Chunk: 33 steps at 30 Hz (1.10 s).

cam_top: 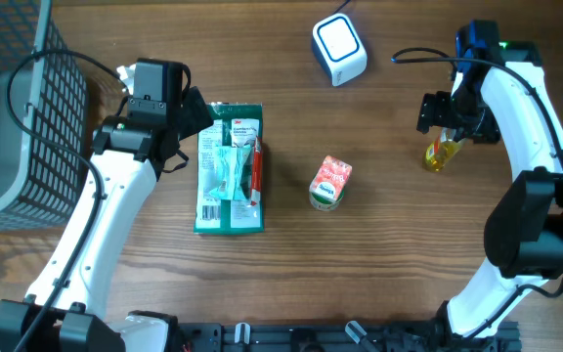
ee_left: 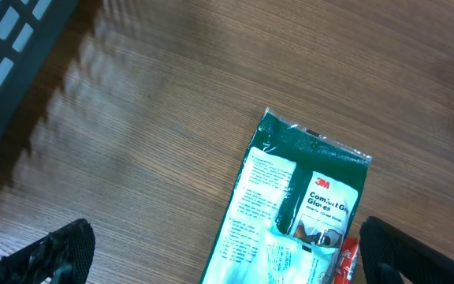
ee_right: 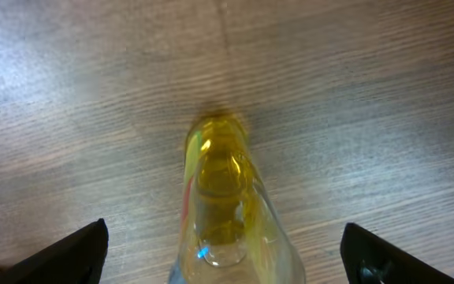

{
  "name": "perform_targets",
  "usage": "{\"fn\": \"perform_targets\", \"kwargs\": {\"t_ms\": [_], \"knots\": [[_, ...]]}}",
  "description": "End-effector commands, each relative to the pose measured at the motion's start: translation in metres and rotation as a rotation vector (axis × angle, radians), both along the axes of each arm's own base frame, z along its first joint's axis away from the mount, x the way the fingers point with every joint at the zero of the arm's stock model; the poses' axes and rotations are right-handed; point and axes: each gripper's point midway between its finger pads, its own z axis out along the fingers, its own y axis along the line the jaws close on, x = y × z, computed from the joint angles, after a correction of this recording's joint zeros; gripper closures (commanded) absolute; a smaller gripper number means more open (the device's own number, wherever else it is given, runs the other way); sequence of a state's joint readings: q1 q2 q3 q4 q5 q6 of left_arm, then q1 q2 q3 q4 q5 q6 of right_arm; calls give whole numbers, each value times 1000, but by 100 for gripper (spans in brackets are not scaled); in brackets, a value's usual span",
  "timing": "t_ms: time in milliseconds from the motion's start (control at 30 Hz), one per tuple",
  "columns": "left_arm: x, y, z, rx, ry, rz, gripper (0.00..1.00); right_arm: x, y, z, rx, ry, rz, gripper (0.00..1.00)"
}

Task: Scan the item barcode
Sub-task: 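Move the oil bottle right and set it down on the table, then reach the right gripper over the red tissue pack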

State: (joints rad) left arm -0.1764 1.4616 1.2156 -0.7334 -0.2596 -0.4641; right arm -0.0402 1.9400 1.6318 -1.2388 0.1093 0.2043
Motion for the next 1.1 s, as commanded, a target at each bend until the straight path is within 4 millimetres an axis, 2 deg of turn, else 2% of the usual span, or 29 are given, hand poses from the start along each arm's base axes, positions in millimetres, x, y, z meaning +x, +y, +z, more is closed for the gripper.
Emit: {"fn": "perform_targets", "kwargs": {"t_ms": [0,100,133,167,267,333,433,500,633,667,733,833,967,1067], "knots": [[0,1,-3,8,8,-9,0,11,-6,50,-33,-129,2,5],[0,1,-3,8,8,-9,0,12,1,116,-5,-291,25,4],[0,1,-3,8,8,-9,0,11,6,132,21,-337,43,4],[0,1,-3,9,8,-9,0,6,21,153,93,-401,110,2],[0,1,-3,8,8,-9,0,-12,72,186,360,-484,240,0],[0,1,-3,8,8,-9,0,-25,93,191,492,-458,263,0],[0,1,-3,8,8,-9,0,-41,99,169,540,-356,235,20],[0,1,-3,8,8,-9,0,-47,100,144,558,-287,198,34],[0,1,-3,8,8,-9,0,-71,122,97,681,-141,161,37],[0,1,-3,8,8,-9,0,-77,130,88,718,-111,160,47],[0,1,-3,8,8,-9,0,-86,146,72,754,-64,158,55],[0,1,-3,8,8,-9,0,-83,163,62,747,-72,176,55],[0,1,-3,8,8,-9,0,-77,174,48,599,-88,153,54],[0,1,-3,8,8,-9,0,-76,187,45,549,-106,157,54]]}}
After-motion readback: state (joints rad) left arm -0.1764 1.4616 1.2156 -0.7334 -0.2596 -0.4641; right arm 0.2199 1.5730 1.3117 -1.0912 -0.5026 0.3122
